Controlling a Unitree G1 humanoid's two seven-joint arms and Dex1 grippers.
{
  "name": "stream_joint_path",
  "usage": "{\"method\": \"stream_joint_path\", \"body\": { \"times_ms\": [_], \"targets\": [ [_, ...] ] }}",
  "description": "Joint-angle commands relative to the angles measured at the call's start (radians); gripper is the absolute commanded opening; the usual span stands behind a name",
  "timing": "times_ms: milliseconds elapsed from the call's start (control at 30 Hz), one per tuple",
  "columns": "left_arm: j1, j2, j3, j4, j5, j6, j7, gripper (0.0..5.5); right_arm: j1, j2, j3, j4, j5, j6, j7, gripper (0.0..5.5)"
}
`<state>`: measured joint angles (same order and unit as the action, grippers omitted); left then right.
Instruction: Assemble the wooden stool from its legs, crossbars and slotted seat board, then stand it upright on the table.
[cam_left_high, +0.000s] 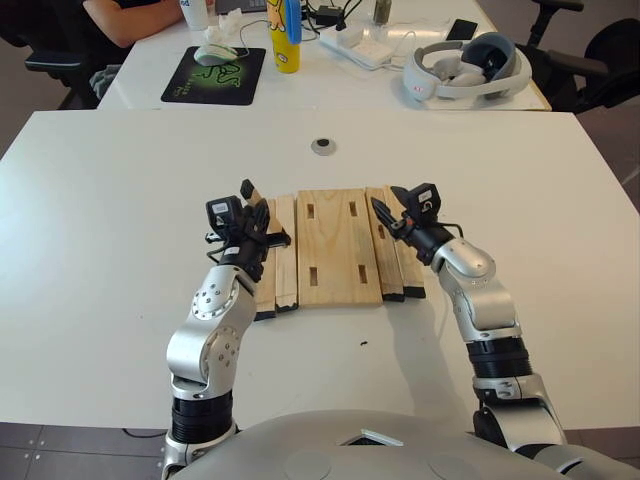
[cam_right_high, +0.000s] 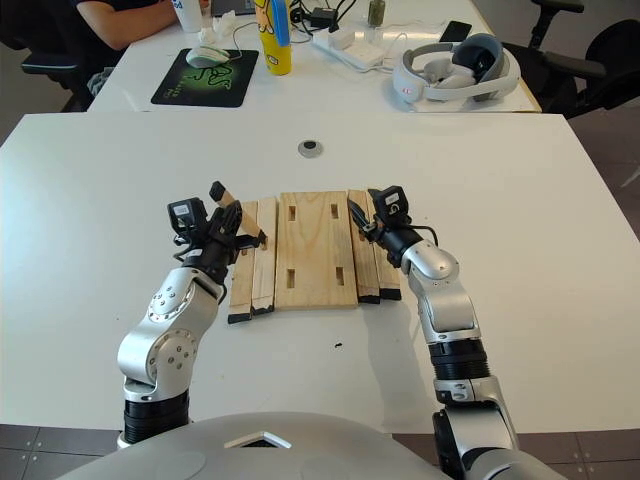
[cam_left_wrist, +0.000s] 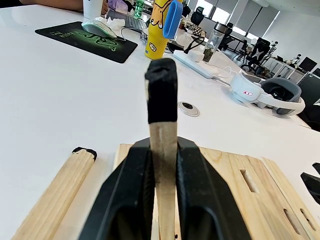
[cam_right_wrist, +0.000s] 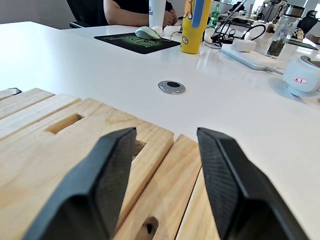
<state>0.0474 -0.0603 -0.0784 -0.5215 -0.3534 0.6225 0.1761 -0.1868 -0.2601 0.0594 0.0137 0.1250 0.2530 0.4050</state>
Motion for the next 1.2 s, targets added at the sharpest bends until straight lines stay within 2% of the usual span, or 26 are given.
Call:
{"method": "stream_joint_path", "body": {
  "times_ms": [33,1200],
  "targets": [
    [0.004,-0.06,-0.006,0.0,-0.001,-0.016,0.016,0.43,-0.019,-0.004,0.009,0.006,-0.006,0.011,0.011,2.25],
    [0.028,-0.051,-0.031,0.056,0.005,-0.059,0.069,0.43,-0.043,-0.014,0.015,0.016,-0.009,0.017,0.037,2.25]
  ]
}}
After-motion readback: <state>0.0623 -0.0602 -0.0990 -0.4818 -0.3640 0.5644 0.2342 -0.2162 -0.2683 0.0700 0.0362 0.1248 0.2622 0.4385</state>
